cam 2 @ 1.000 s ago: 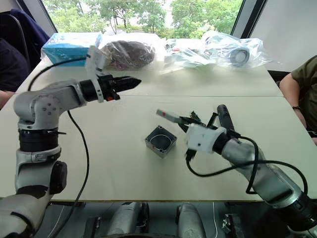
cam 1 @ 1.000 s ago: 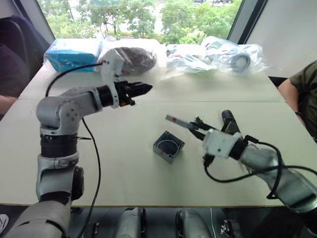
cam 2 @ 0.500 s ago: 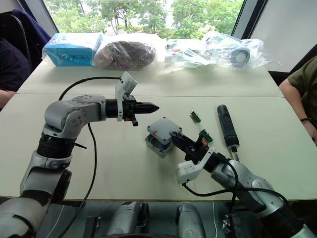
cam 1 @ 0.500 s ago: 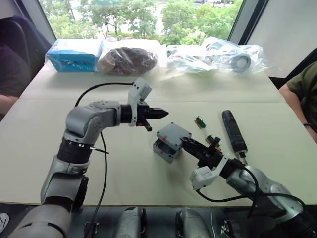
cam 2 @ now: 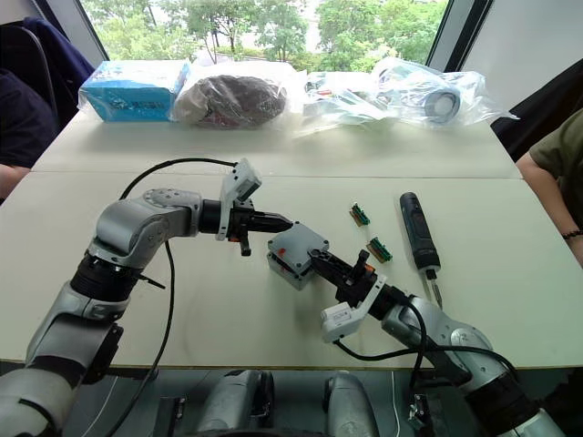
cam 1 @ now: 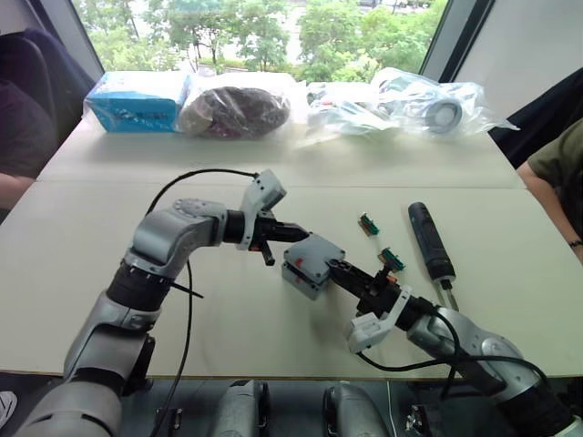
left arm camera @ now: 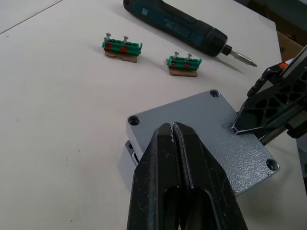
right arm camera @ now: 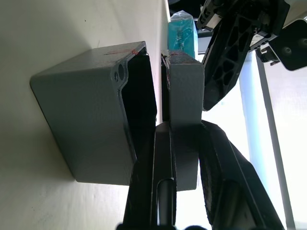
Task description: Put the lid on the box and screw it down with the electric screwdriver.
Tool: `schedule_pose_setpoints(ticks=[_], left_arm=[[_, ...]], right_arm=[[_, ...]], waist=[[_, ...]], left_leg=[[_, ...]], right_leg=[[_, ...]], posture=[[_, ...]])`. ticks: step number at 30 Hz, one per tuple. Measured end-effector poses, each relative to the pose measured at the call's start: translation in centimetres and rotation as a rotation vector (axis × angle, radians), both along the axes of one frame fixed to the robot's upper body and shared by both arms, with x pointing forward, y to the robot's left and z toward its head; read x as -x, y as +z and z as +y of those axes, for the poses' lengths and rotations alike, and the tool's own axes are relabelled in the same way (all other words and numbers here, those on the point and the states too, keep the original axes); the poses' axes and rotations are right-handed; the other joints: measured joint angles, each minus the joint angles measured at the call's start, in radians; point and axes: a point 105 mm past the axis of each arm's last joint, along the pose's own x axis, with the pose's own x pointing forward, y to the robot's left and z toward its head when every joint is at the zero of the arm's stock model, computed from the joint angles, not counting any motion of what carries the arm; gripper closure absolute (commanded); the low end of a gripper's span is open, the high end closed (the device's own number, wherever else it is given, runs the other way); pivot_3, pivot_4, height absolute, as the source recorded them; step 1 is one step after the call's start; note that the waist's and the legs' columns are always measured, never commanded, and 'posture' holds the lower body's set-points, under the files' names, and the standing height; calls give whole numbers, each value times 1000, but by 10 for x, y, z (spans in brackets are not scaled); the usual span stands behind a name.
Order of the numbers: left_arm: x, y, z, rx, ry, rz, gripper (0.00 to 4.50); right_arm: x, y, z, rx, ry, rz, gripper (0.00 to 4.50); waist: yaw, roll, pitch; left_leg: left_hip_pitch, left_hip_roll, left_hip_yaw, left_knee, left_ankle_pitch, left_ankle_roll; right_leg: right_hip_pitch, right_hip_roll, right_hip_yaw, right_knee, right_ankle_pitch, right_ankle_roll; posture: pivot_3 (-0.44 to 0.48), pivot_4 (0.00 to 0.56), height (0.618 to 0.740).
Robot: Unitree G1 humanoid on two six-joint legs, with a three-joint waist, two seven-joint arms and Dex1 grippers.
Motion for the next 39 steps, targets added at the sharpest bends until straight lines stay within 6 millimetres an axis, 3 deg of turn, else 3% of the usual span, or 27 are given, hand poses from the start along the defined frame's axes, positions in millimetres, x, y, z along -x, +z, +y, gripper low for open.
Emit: schedule_pose_setpoints(ticks=[25, 27, 28, 31, 39], left_arm=[[13, -15, -3, -93, -40, -60, 4484], [15, -16, -4, -116, -55, -85, 4500], [16, -20, -5, -138, -64, -90, 4500], [17, -26, -7, -175, -78, -125, 4500], [12, -33, -4, -235, -59, -179, 4500]], right_arm=[[-1, -7, 0, 8, 21, 31, 4359], [0, -9, 0, 7, 20, 36, 3357], [2, -14, 0, 22, 22, 54, 3280], [3, -13, 0, 6, 27, 56, 2073], [8, -13, -4, 18, 24, 76, 1956]], waist=[[1, 0, 0], [1, 0, -1], [1, 0, -1], [-1, -1, -3], [0, 0, -11]], left_leg=[[2, 0, 0, 0, 0, 0], [6, 0, 0, 0, 0, 0], [9, 0, 0, -1, 0, 0], [18, 0, 0, -3, -1, 1], [26, 1, 0, -3, -5, 7]], right_leg=[[2, 0, 0, 1, 0, 0], [6, 0, 0, 0, 0, 0], [10, 0, 0, -1, 0, -1], [17, 0, 0, -1, -3, -4], [25, 0, 0, -1, -4, -7]], posture=[[0, 150, 740], [0, 150, 740], [0, 150, 740], [0, 150, 740], [0, 150, 740]])
